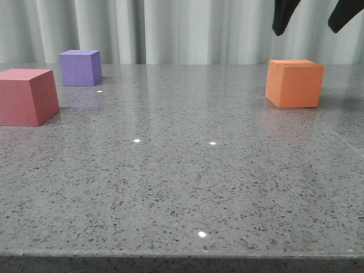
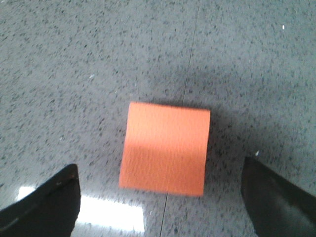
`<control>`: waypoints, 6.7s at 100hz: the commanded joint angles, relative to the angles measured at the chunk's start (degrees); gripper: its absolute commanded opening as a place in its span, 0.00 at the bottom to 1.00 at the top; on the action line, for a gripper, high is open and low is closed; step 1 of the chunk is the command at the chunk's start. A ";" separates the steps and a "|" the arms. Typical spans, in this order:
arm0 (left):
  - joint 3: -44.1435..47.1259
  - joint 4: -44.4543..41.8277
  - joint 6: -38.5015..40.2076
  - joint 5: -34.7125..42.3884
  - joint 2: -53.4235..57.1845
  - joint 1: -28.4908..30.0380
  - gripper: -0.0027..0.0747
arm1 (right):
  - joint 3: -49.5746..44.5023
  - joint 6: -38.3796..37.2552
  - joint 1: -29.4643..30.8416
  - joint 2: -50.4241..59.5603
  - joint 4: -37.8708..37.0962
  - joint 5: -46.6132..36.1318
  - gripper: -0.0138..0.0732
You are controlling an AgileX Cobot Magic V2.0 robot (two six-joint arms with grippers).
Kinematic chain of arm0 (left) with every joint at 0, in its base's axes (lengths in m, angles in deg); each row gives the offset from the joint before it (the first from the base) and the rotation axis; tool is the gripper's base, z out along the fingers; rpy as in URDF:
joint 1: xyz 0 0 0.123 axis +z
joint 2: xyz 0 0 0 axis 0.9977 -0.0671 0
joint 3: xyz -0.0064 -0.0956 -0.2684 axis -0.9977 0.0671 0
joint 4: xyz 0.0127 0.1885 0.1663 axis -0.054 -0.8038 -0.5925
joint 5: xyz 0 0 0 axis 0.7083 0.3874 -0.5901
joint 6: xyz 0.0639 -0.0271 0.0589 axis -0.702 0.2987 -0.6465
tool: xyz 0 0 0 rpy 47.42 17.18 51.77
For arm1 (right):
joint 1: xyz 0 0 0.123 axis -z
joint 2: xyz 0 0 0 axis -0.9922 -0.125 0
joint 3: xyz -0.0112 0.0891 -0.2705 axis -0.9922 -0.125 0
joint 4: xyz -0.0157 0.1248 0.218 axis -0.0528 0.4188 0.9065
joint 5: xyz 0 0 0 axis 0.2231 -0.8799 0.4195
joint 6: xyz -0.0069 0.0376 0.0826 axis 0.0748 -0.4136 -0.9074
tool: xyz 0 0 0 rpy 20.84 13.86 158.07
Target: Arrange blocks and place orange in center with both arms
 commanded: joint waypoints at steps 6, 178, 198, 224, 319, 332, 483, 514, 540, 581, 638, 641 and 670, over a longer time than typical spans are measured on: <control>2.46 0.01 0.59 4.56 2.09 0.11 0.01 | 4.70 0.11 -0.08 -1.01 -2.58 -0.75 0.90; 2.46 0.01 0.59 4.56 2.09 0.11 0.01 | 23.18 -12.51 -9.96 -12.69 1.75 4.45 0.58; 2.46 0.01 0.59 4.56 2.09 0.11 0.01 | 36.74 -20.57 -17.02 -22.28 -4.54 10.30 0.58; 2.46 0.01 0.59 4.56 2.09 0.11 0.01 | 52.58 -25.91 -20.43 -32.93 -5.98 15.87 0.58; 2.46 0.01 0.59 4.56 2.09 0.11 0.01 | 57.09 -27.44 -20.91 -36.99 -5.05 16.61 0.91; 2.46 0.01 0.59 4.56 2.09 0.11 0.01 | 59.69 -27.19 -20.91 -36.94 -5.05 17.58 0.91; 2.46 0.01 0.59 4.56 2.09 0.11 0.01 | 21.62 -0.85 2.16 0.22 -6.11 18.38 0.91; 2.46 0.01 0.59 4.56 2.09 0.11 0.01 | -10.89 -0.90 6.86 24.01 -5.04 0.56 0.91; 2.46 0.01 0.59 4.56 2.09 0.11 0.01 | -33.01 -2.80 6.86 44.80 -5.04 -11.78 0.91; 2.46 0.01 0.59 4.56 2.09 0.11 0.01 | -57.17 -2.87 6.86 66.88 -5.15 -25.52 0.91; 2.46 0.01 0.59 4.56 2.09 0.11 0.01 | -59.93 -2.87 6.86 68.23 -11.22 -29.52 0.41; 2.46 0.01 0.59 4.56 2.09 0.11 0.01 | -59.93 -2.87 6.86 68.23 -11.22 -29.52 0.34; 2.46 0.01 0.59 4.56 2.09 0.11 0.01 | -59.93 -2.87 6.86 68.23 -11.16 -29.47 0.08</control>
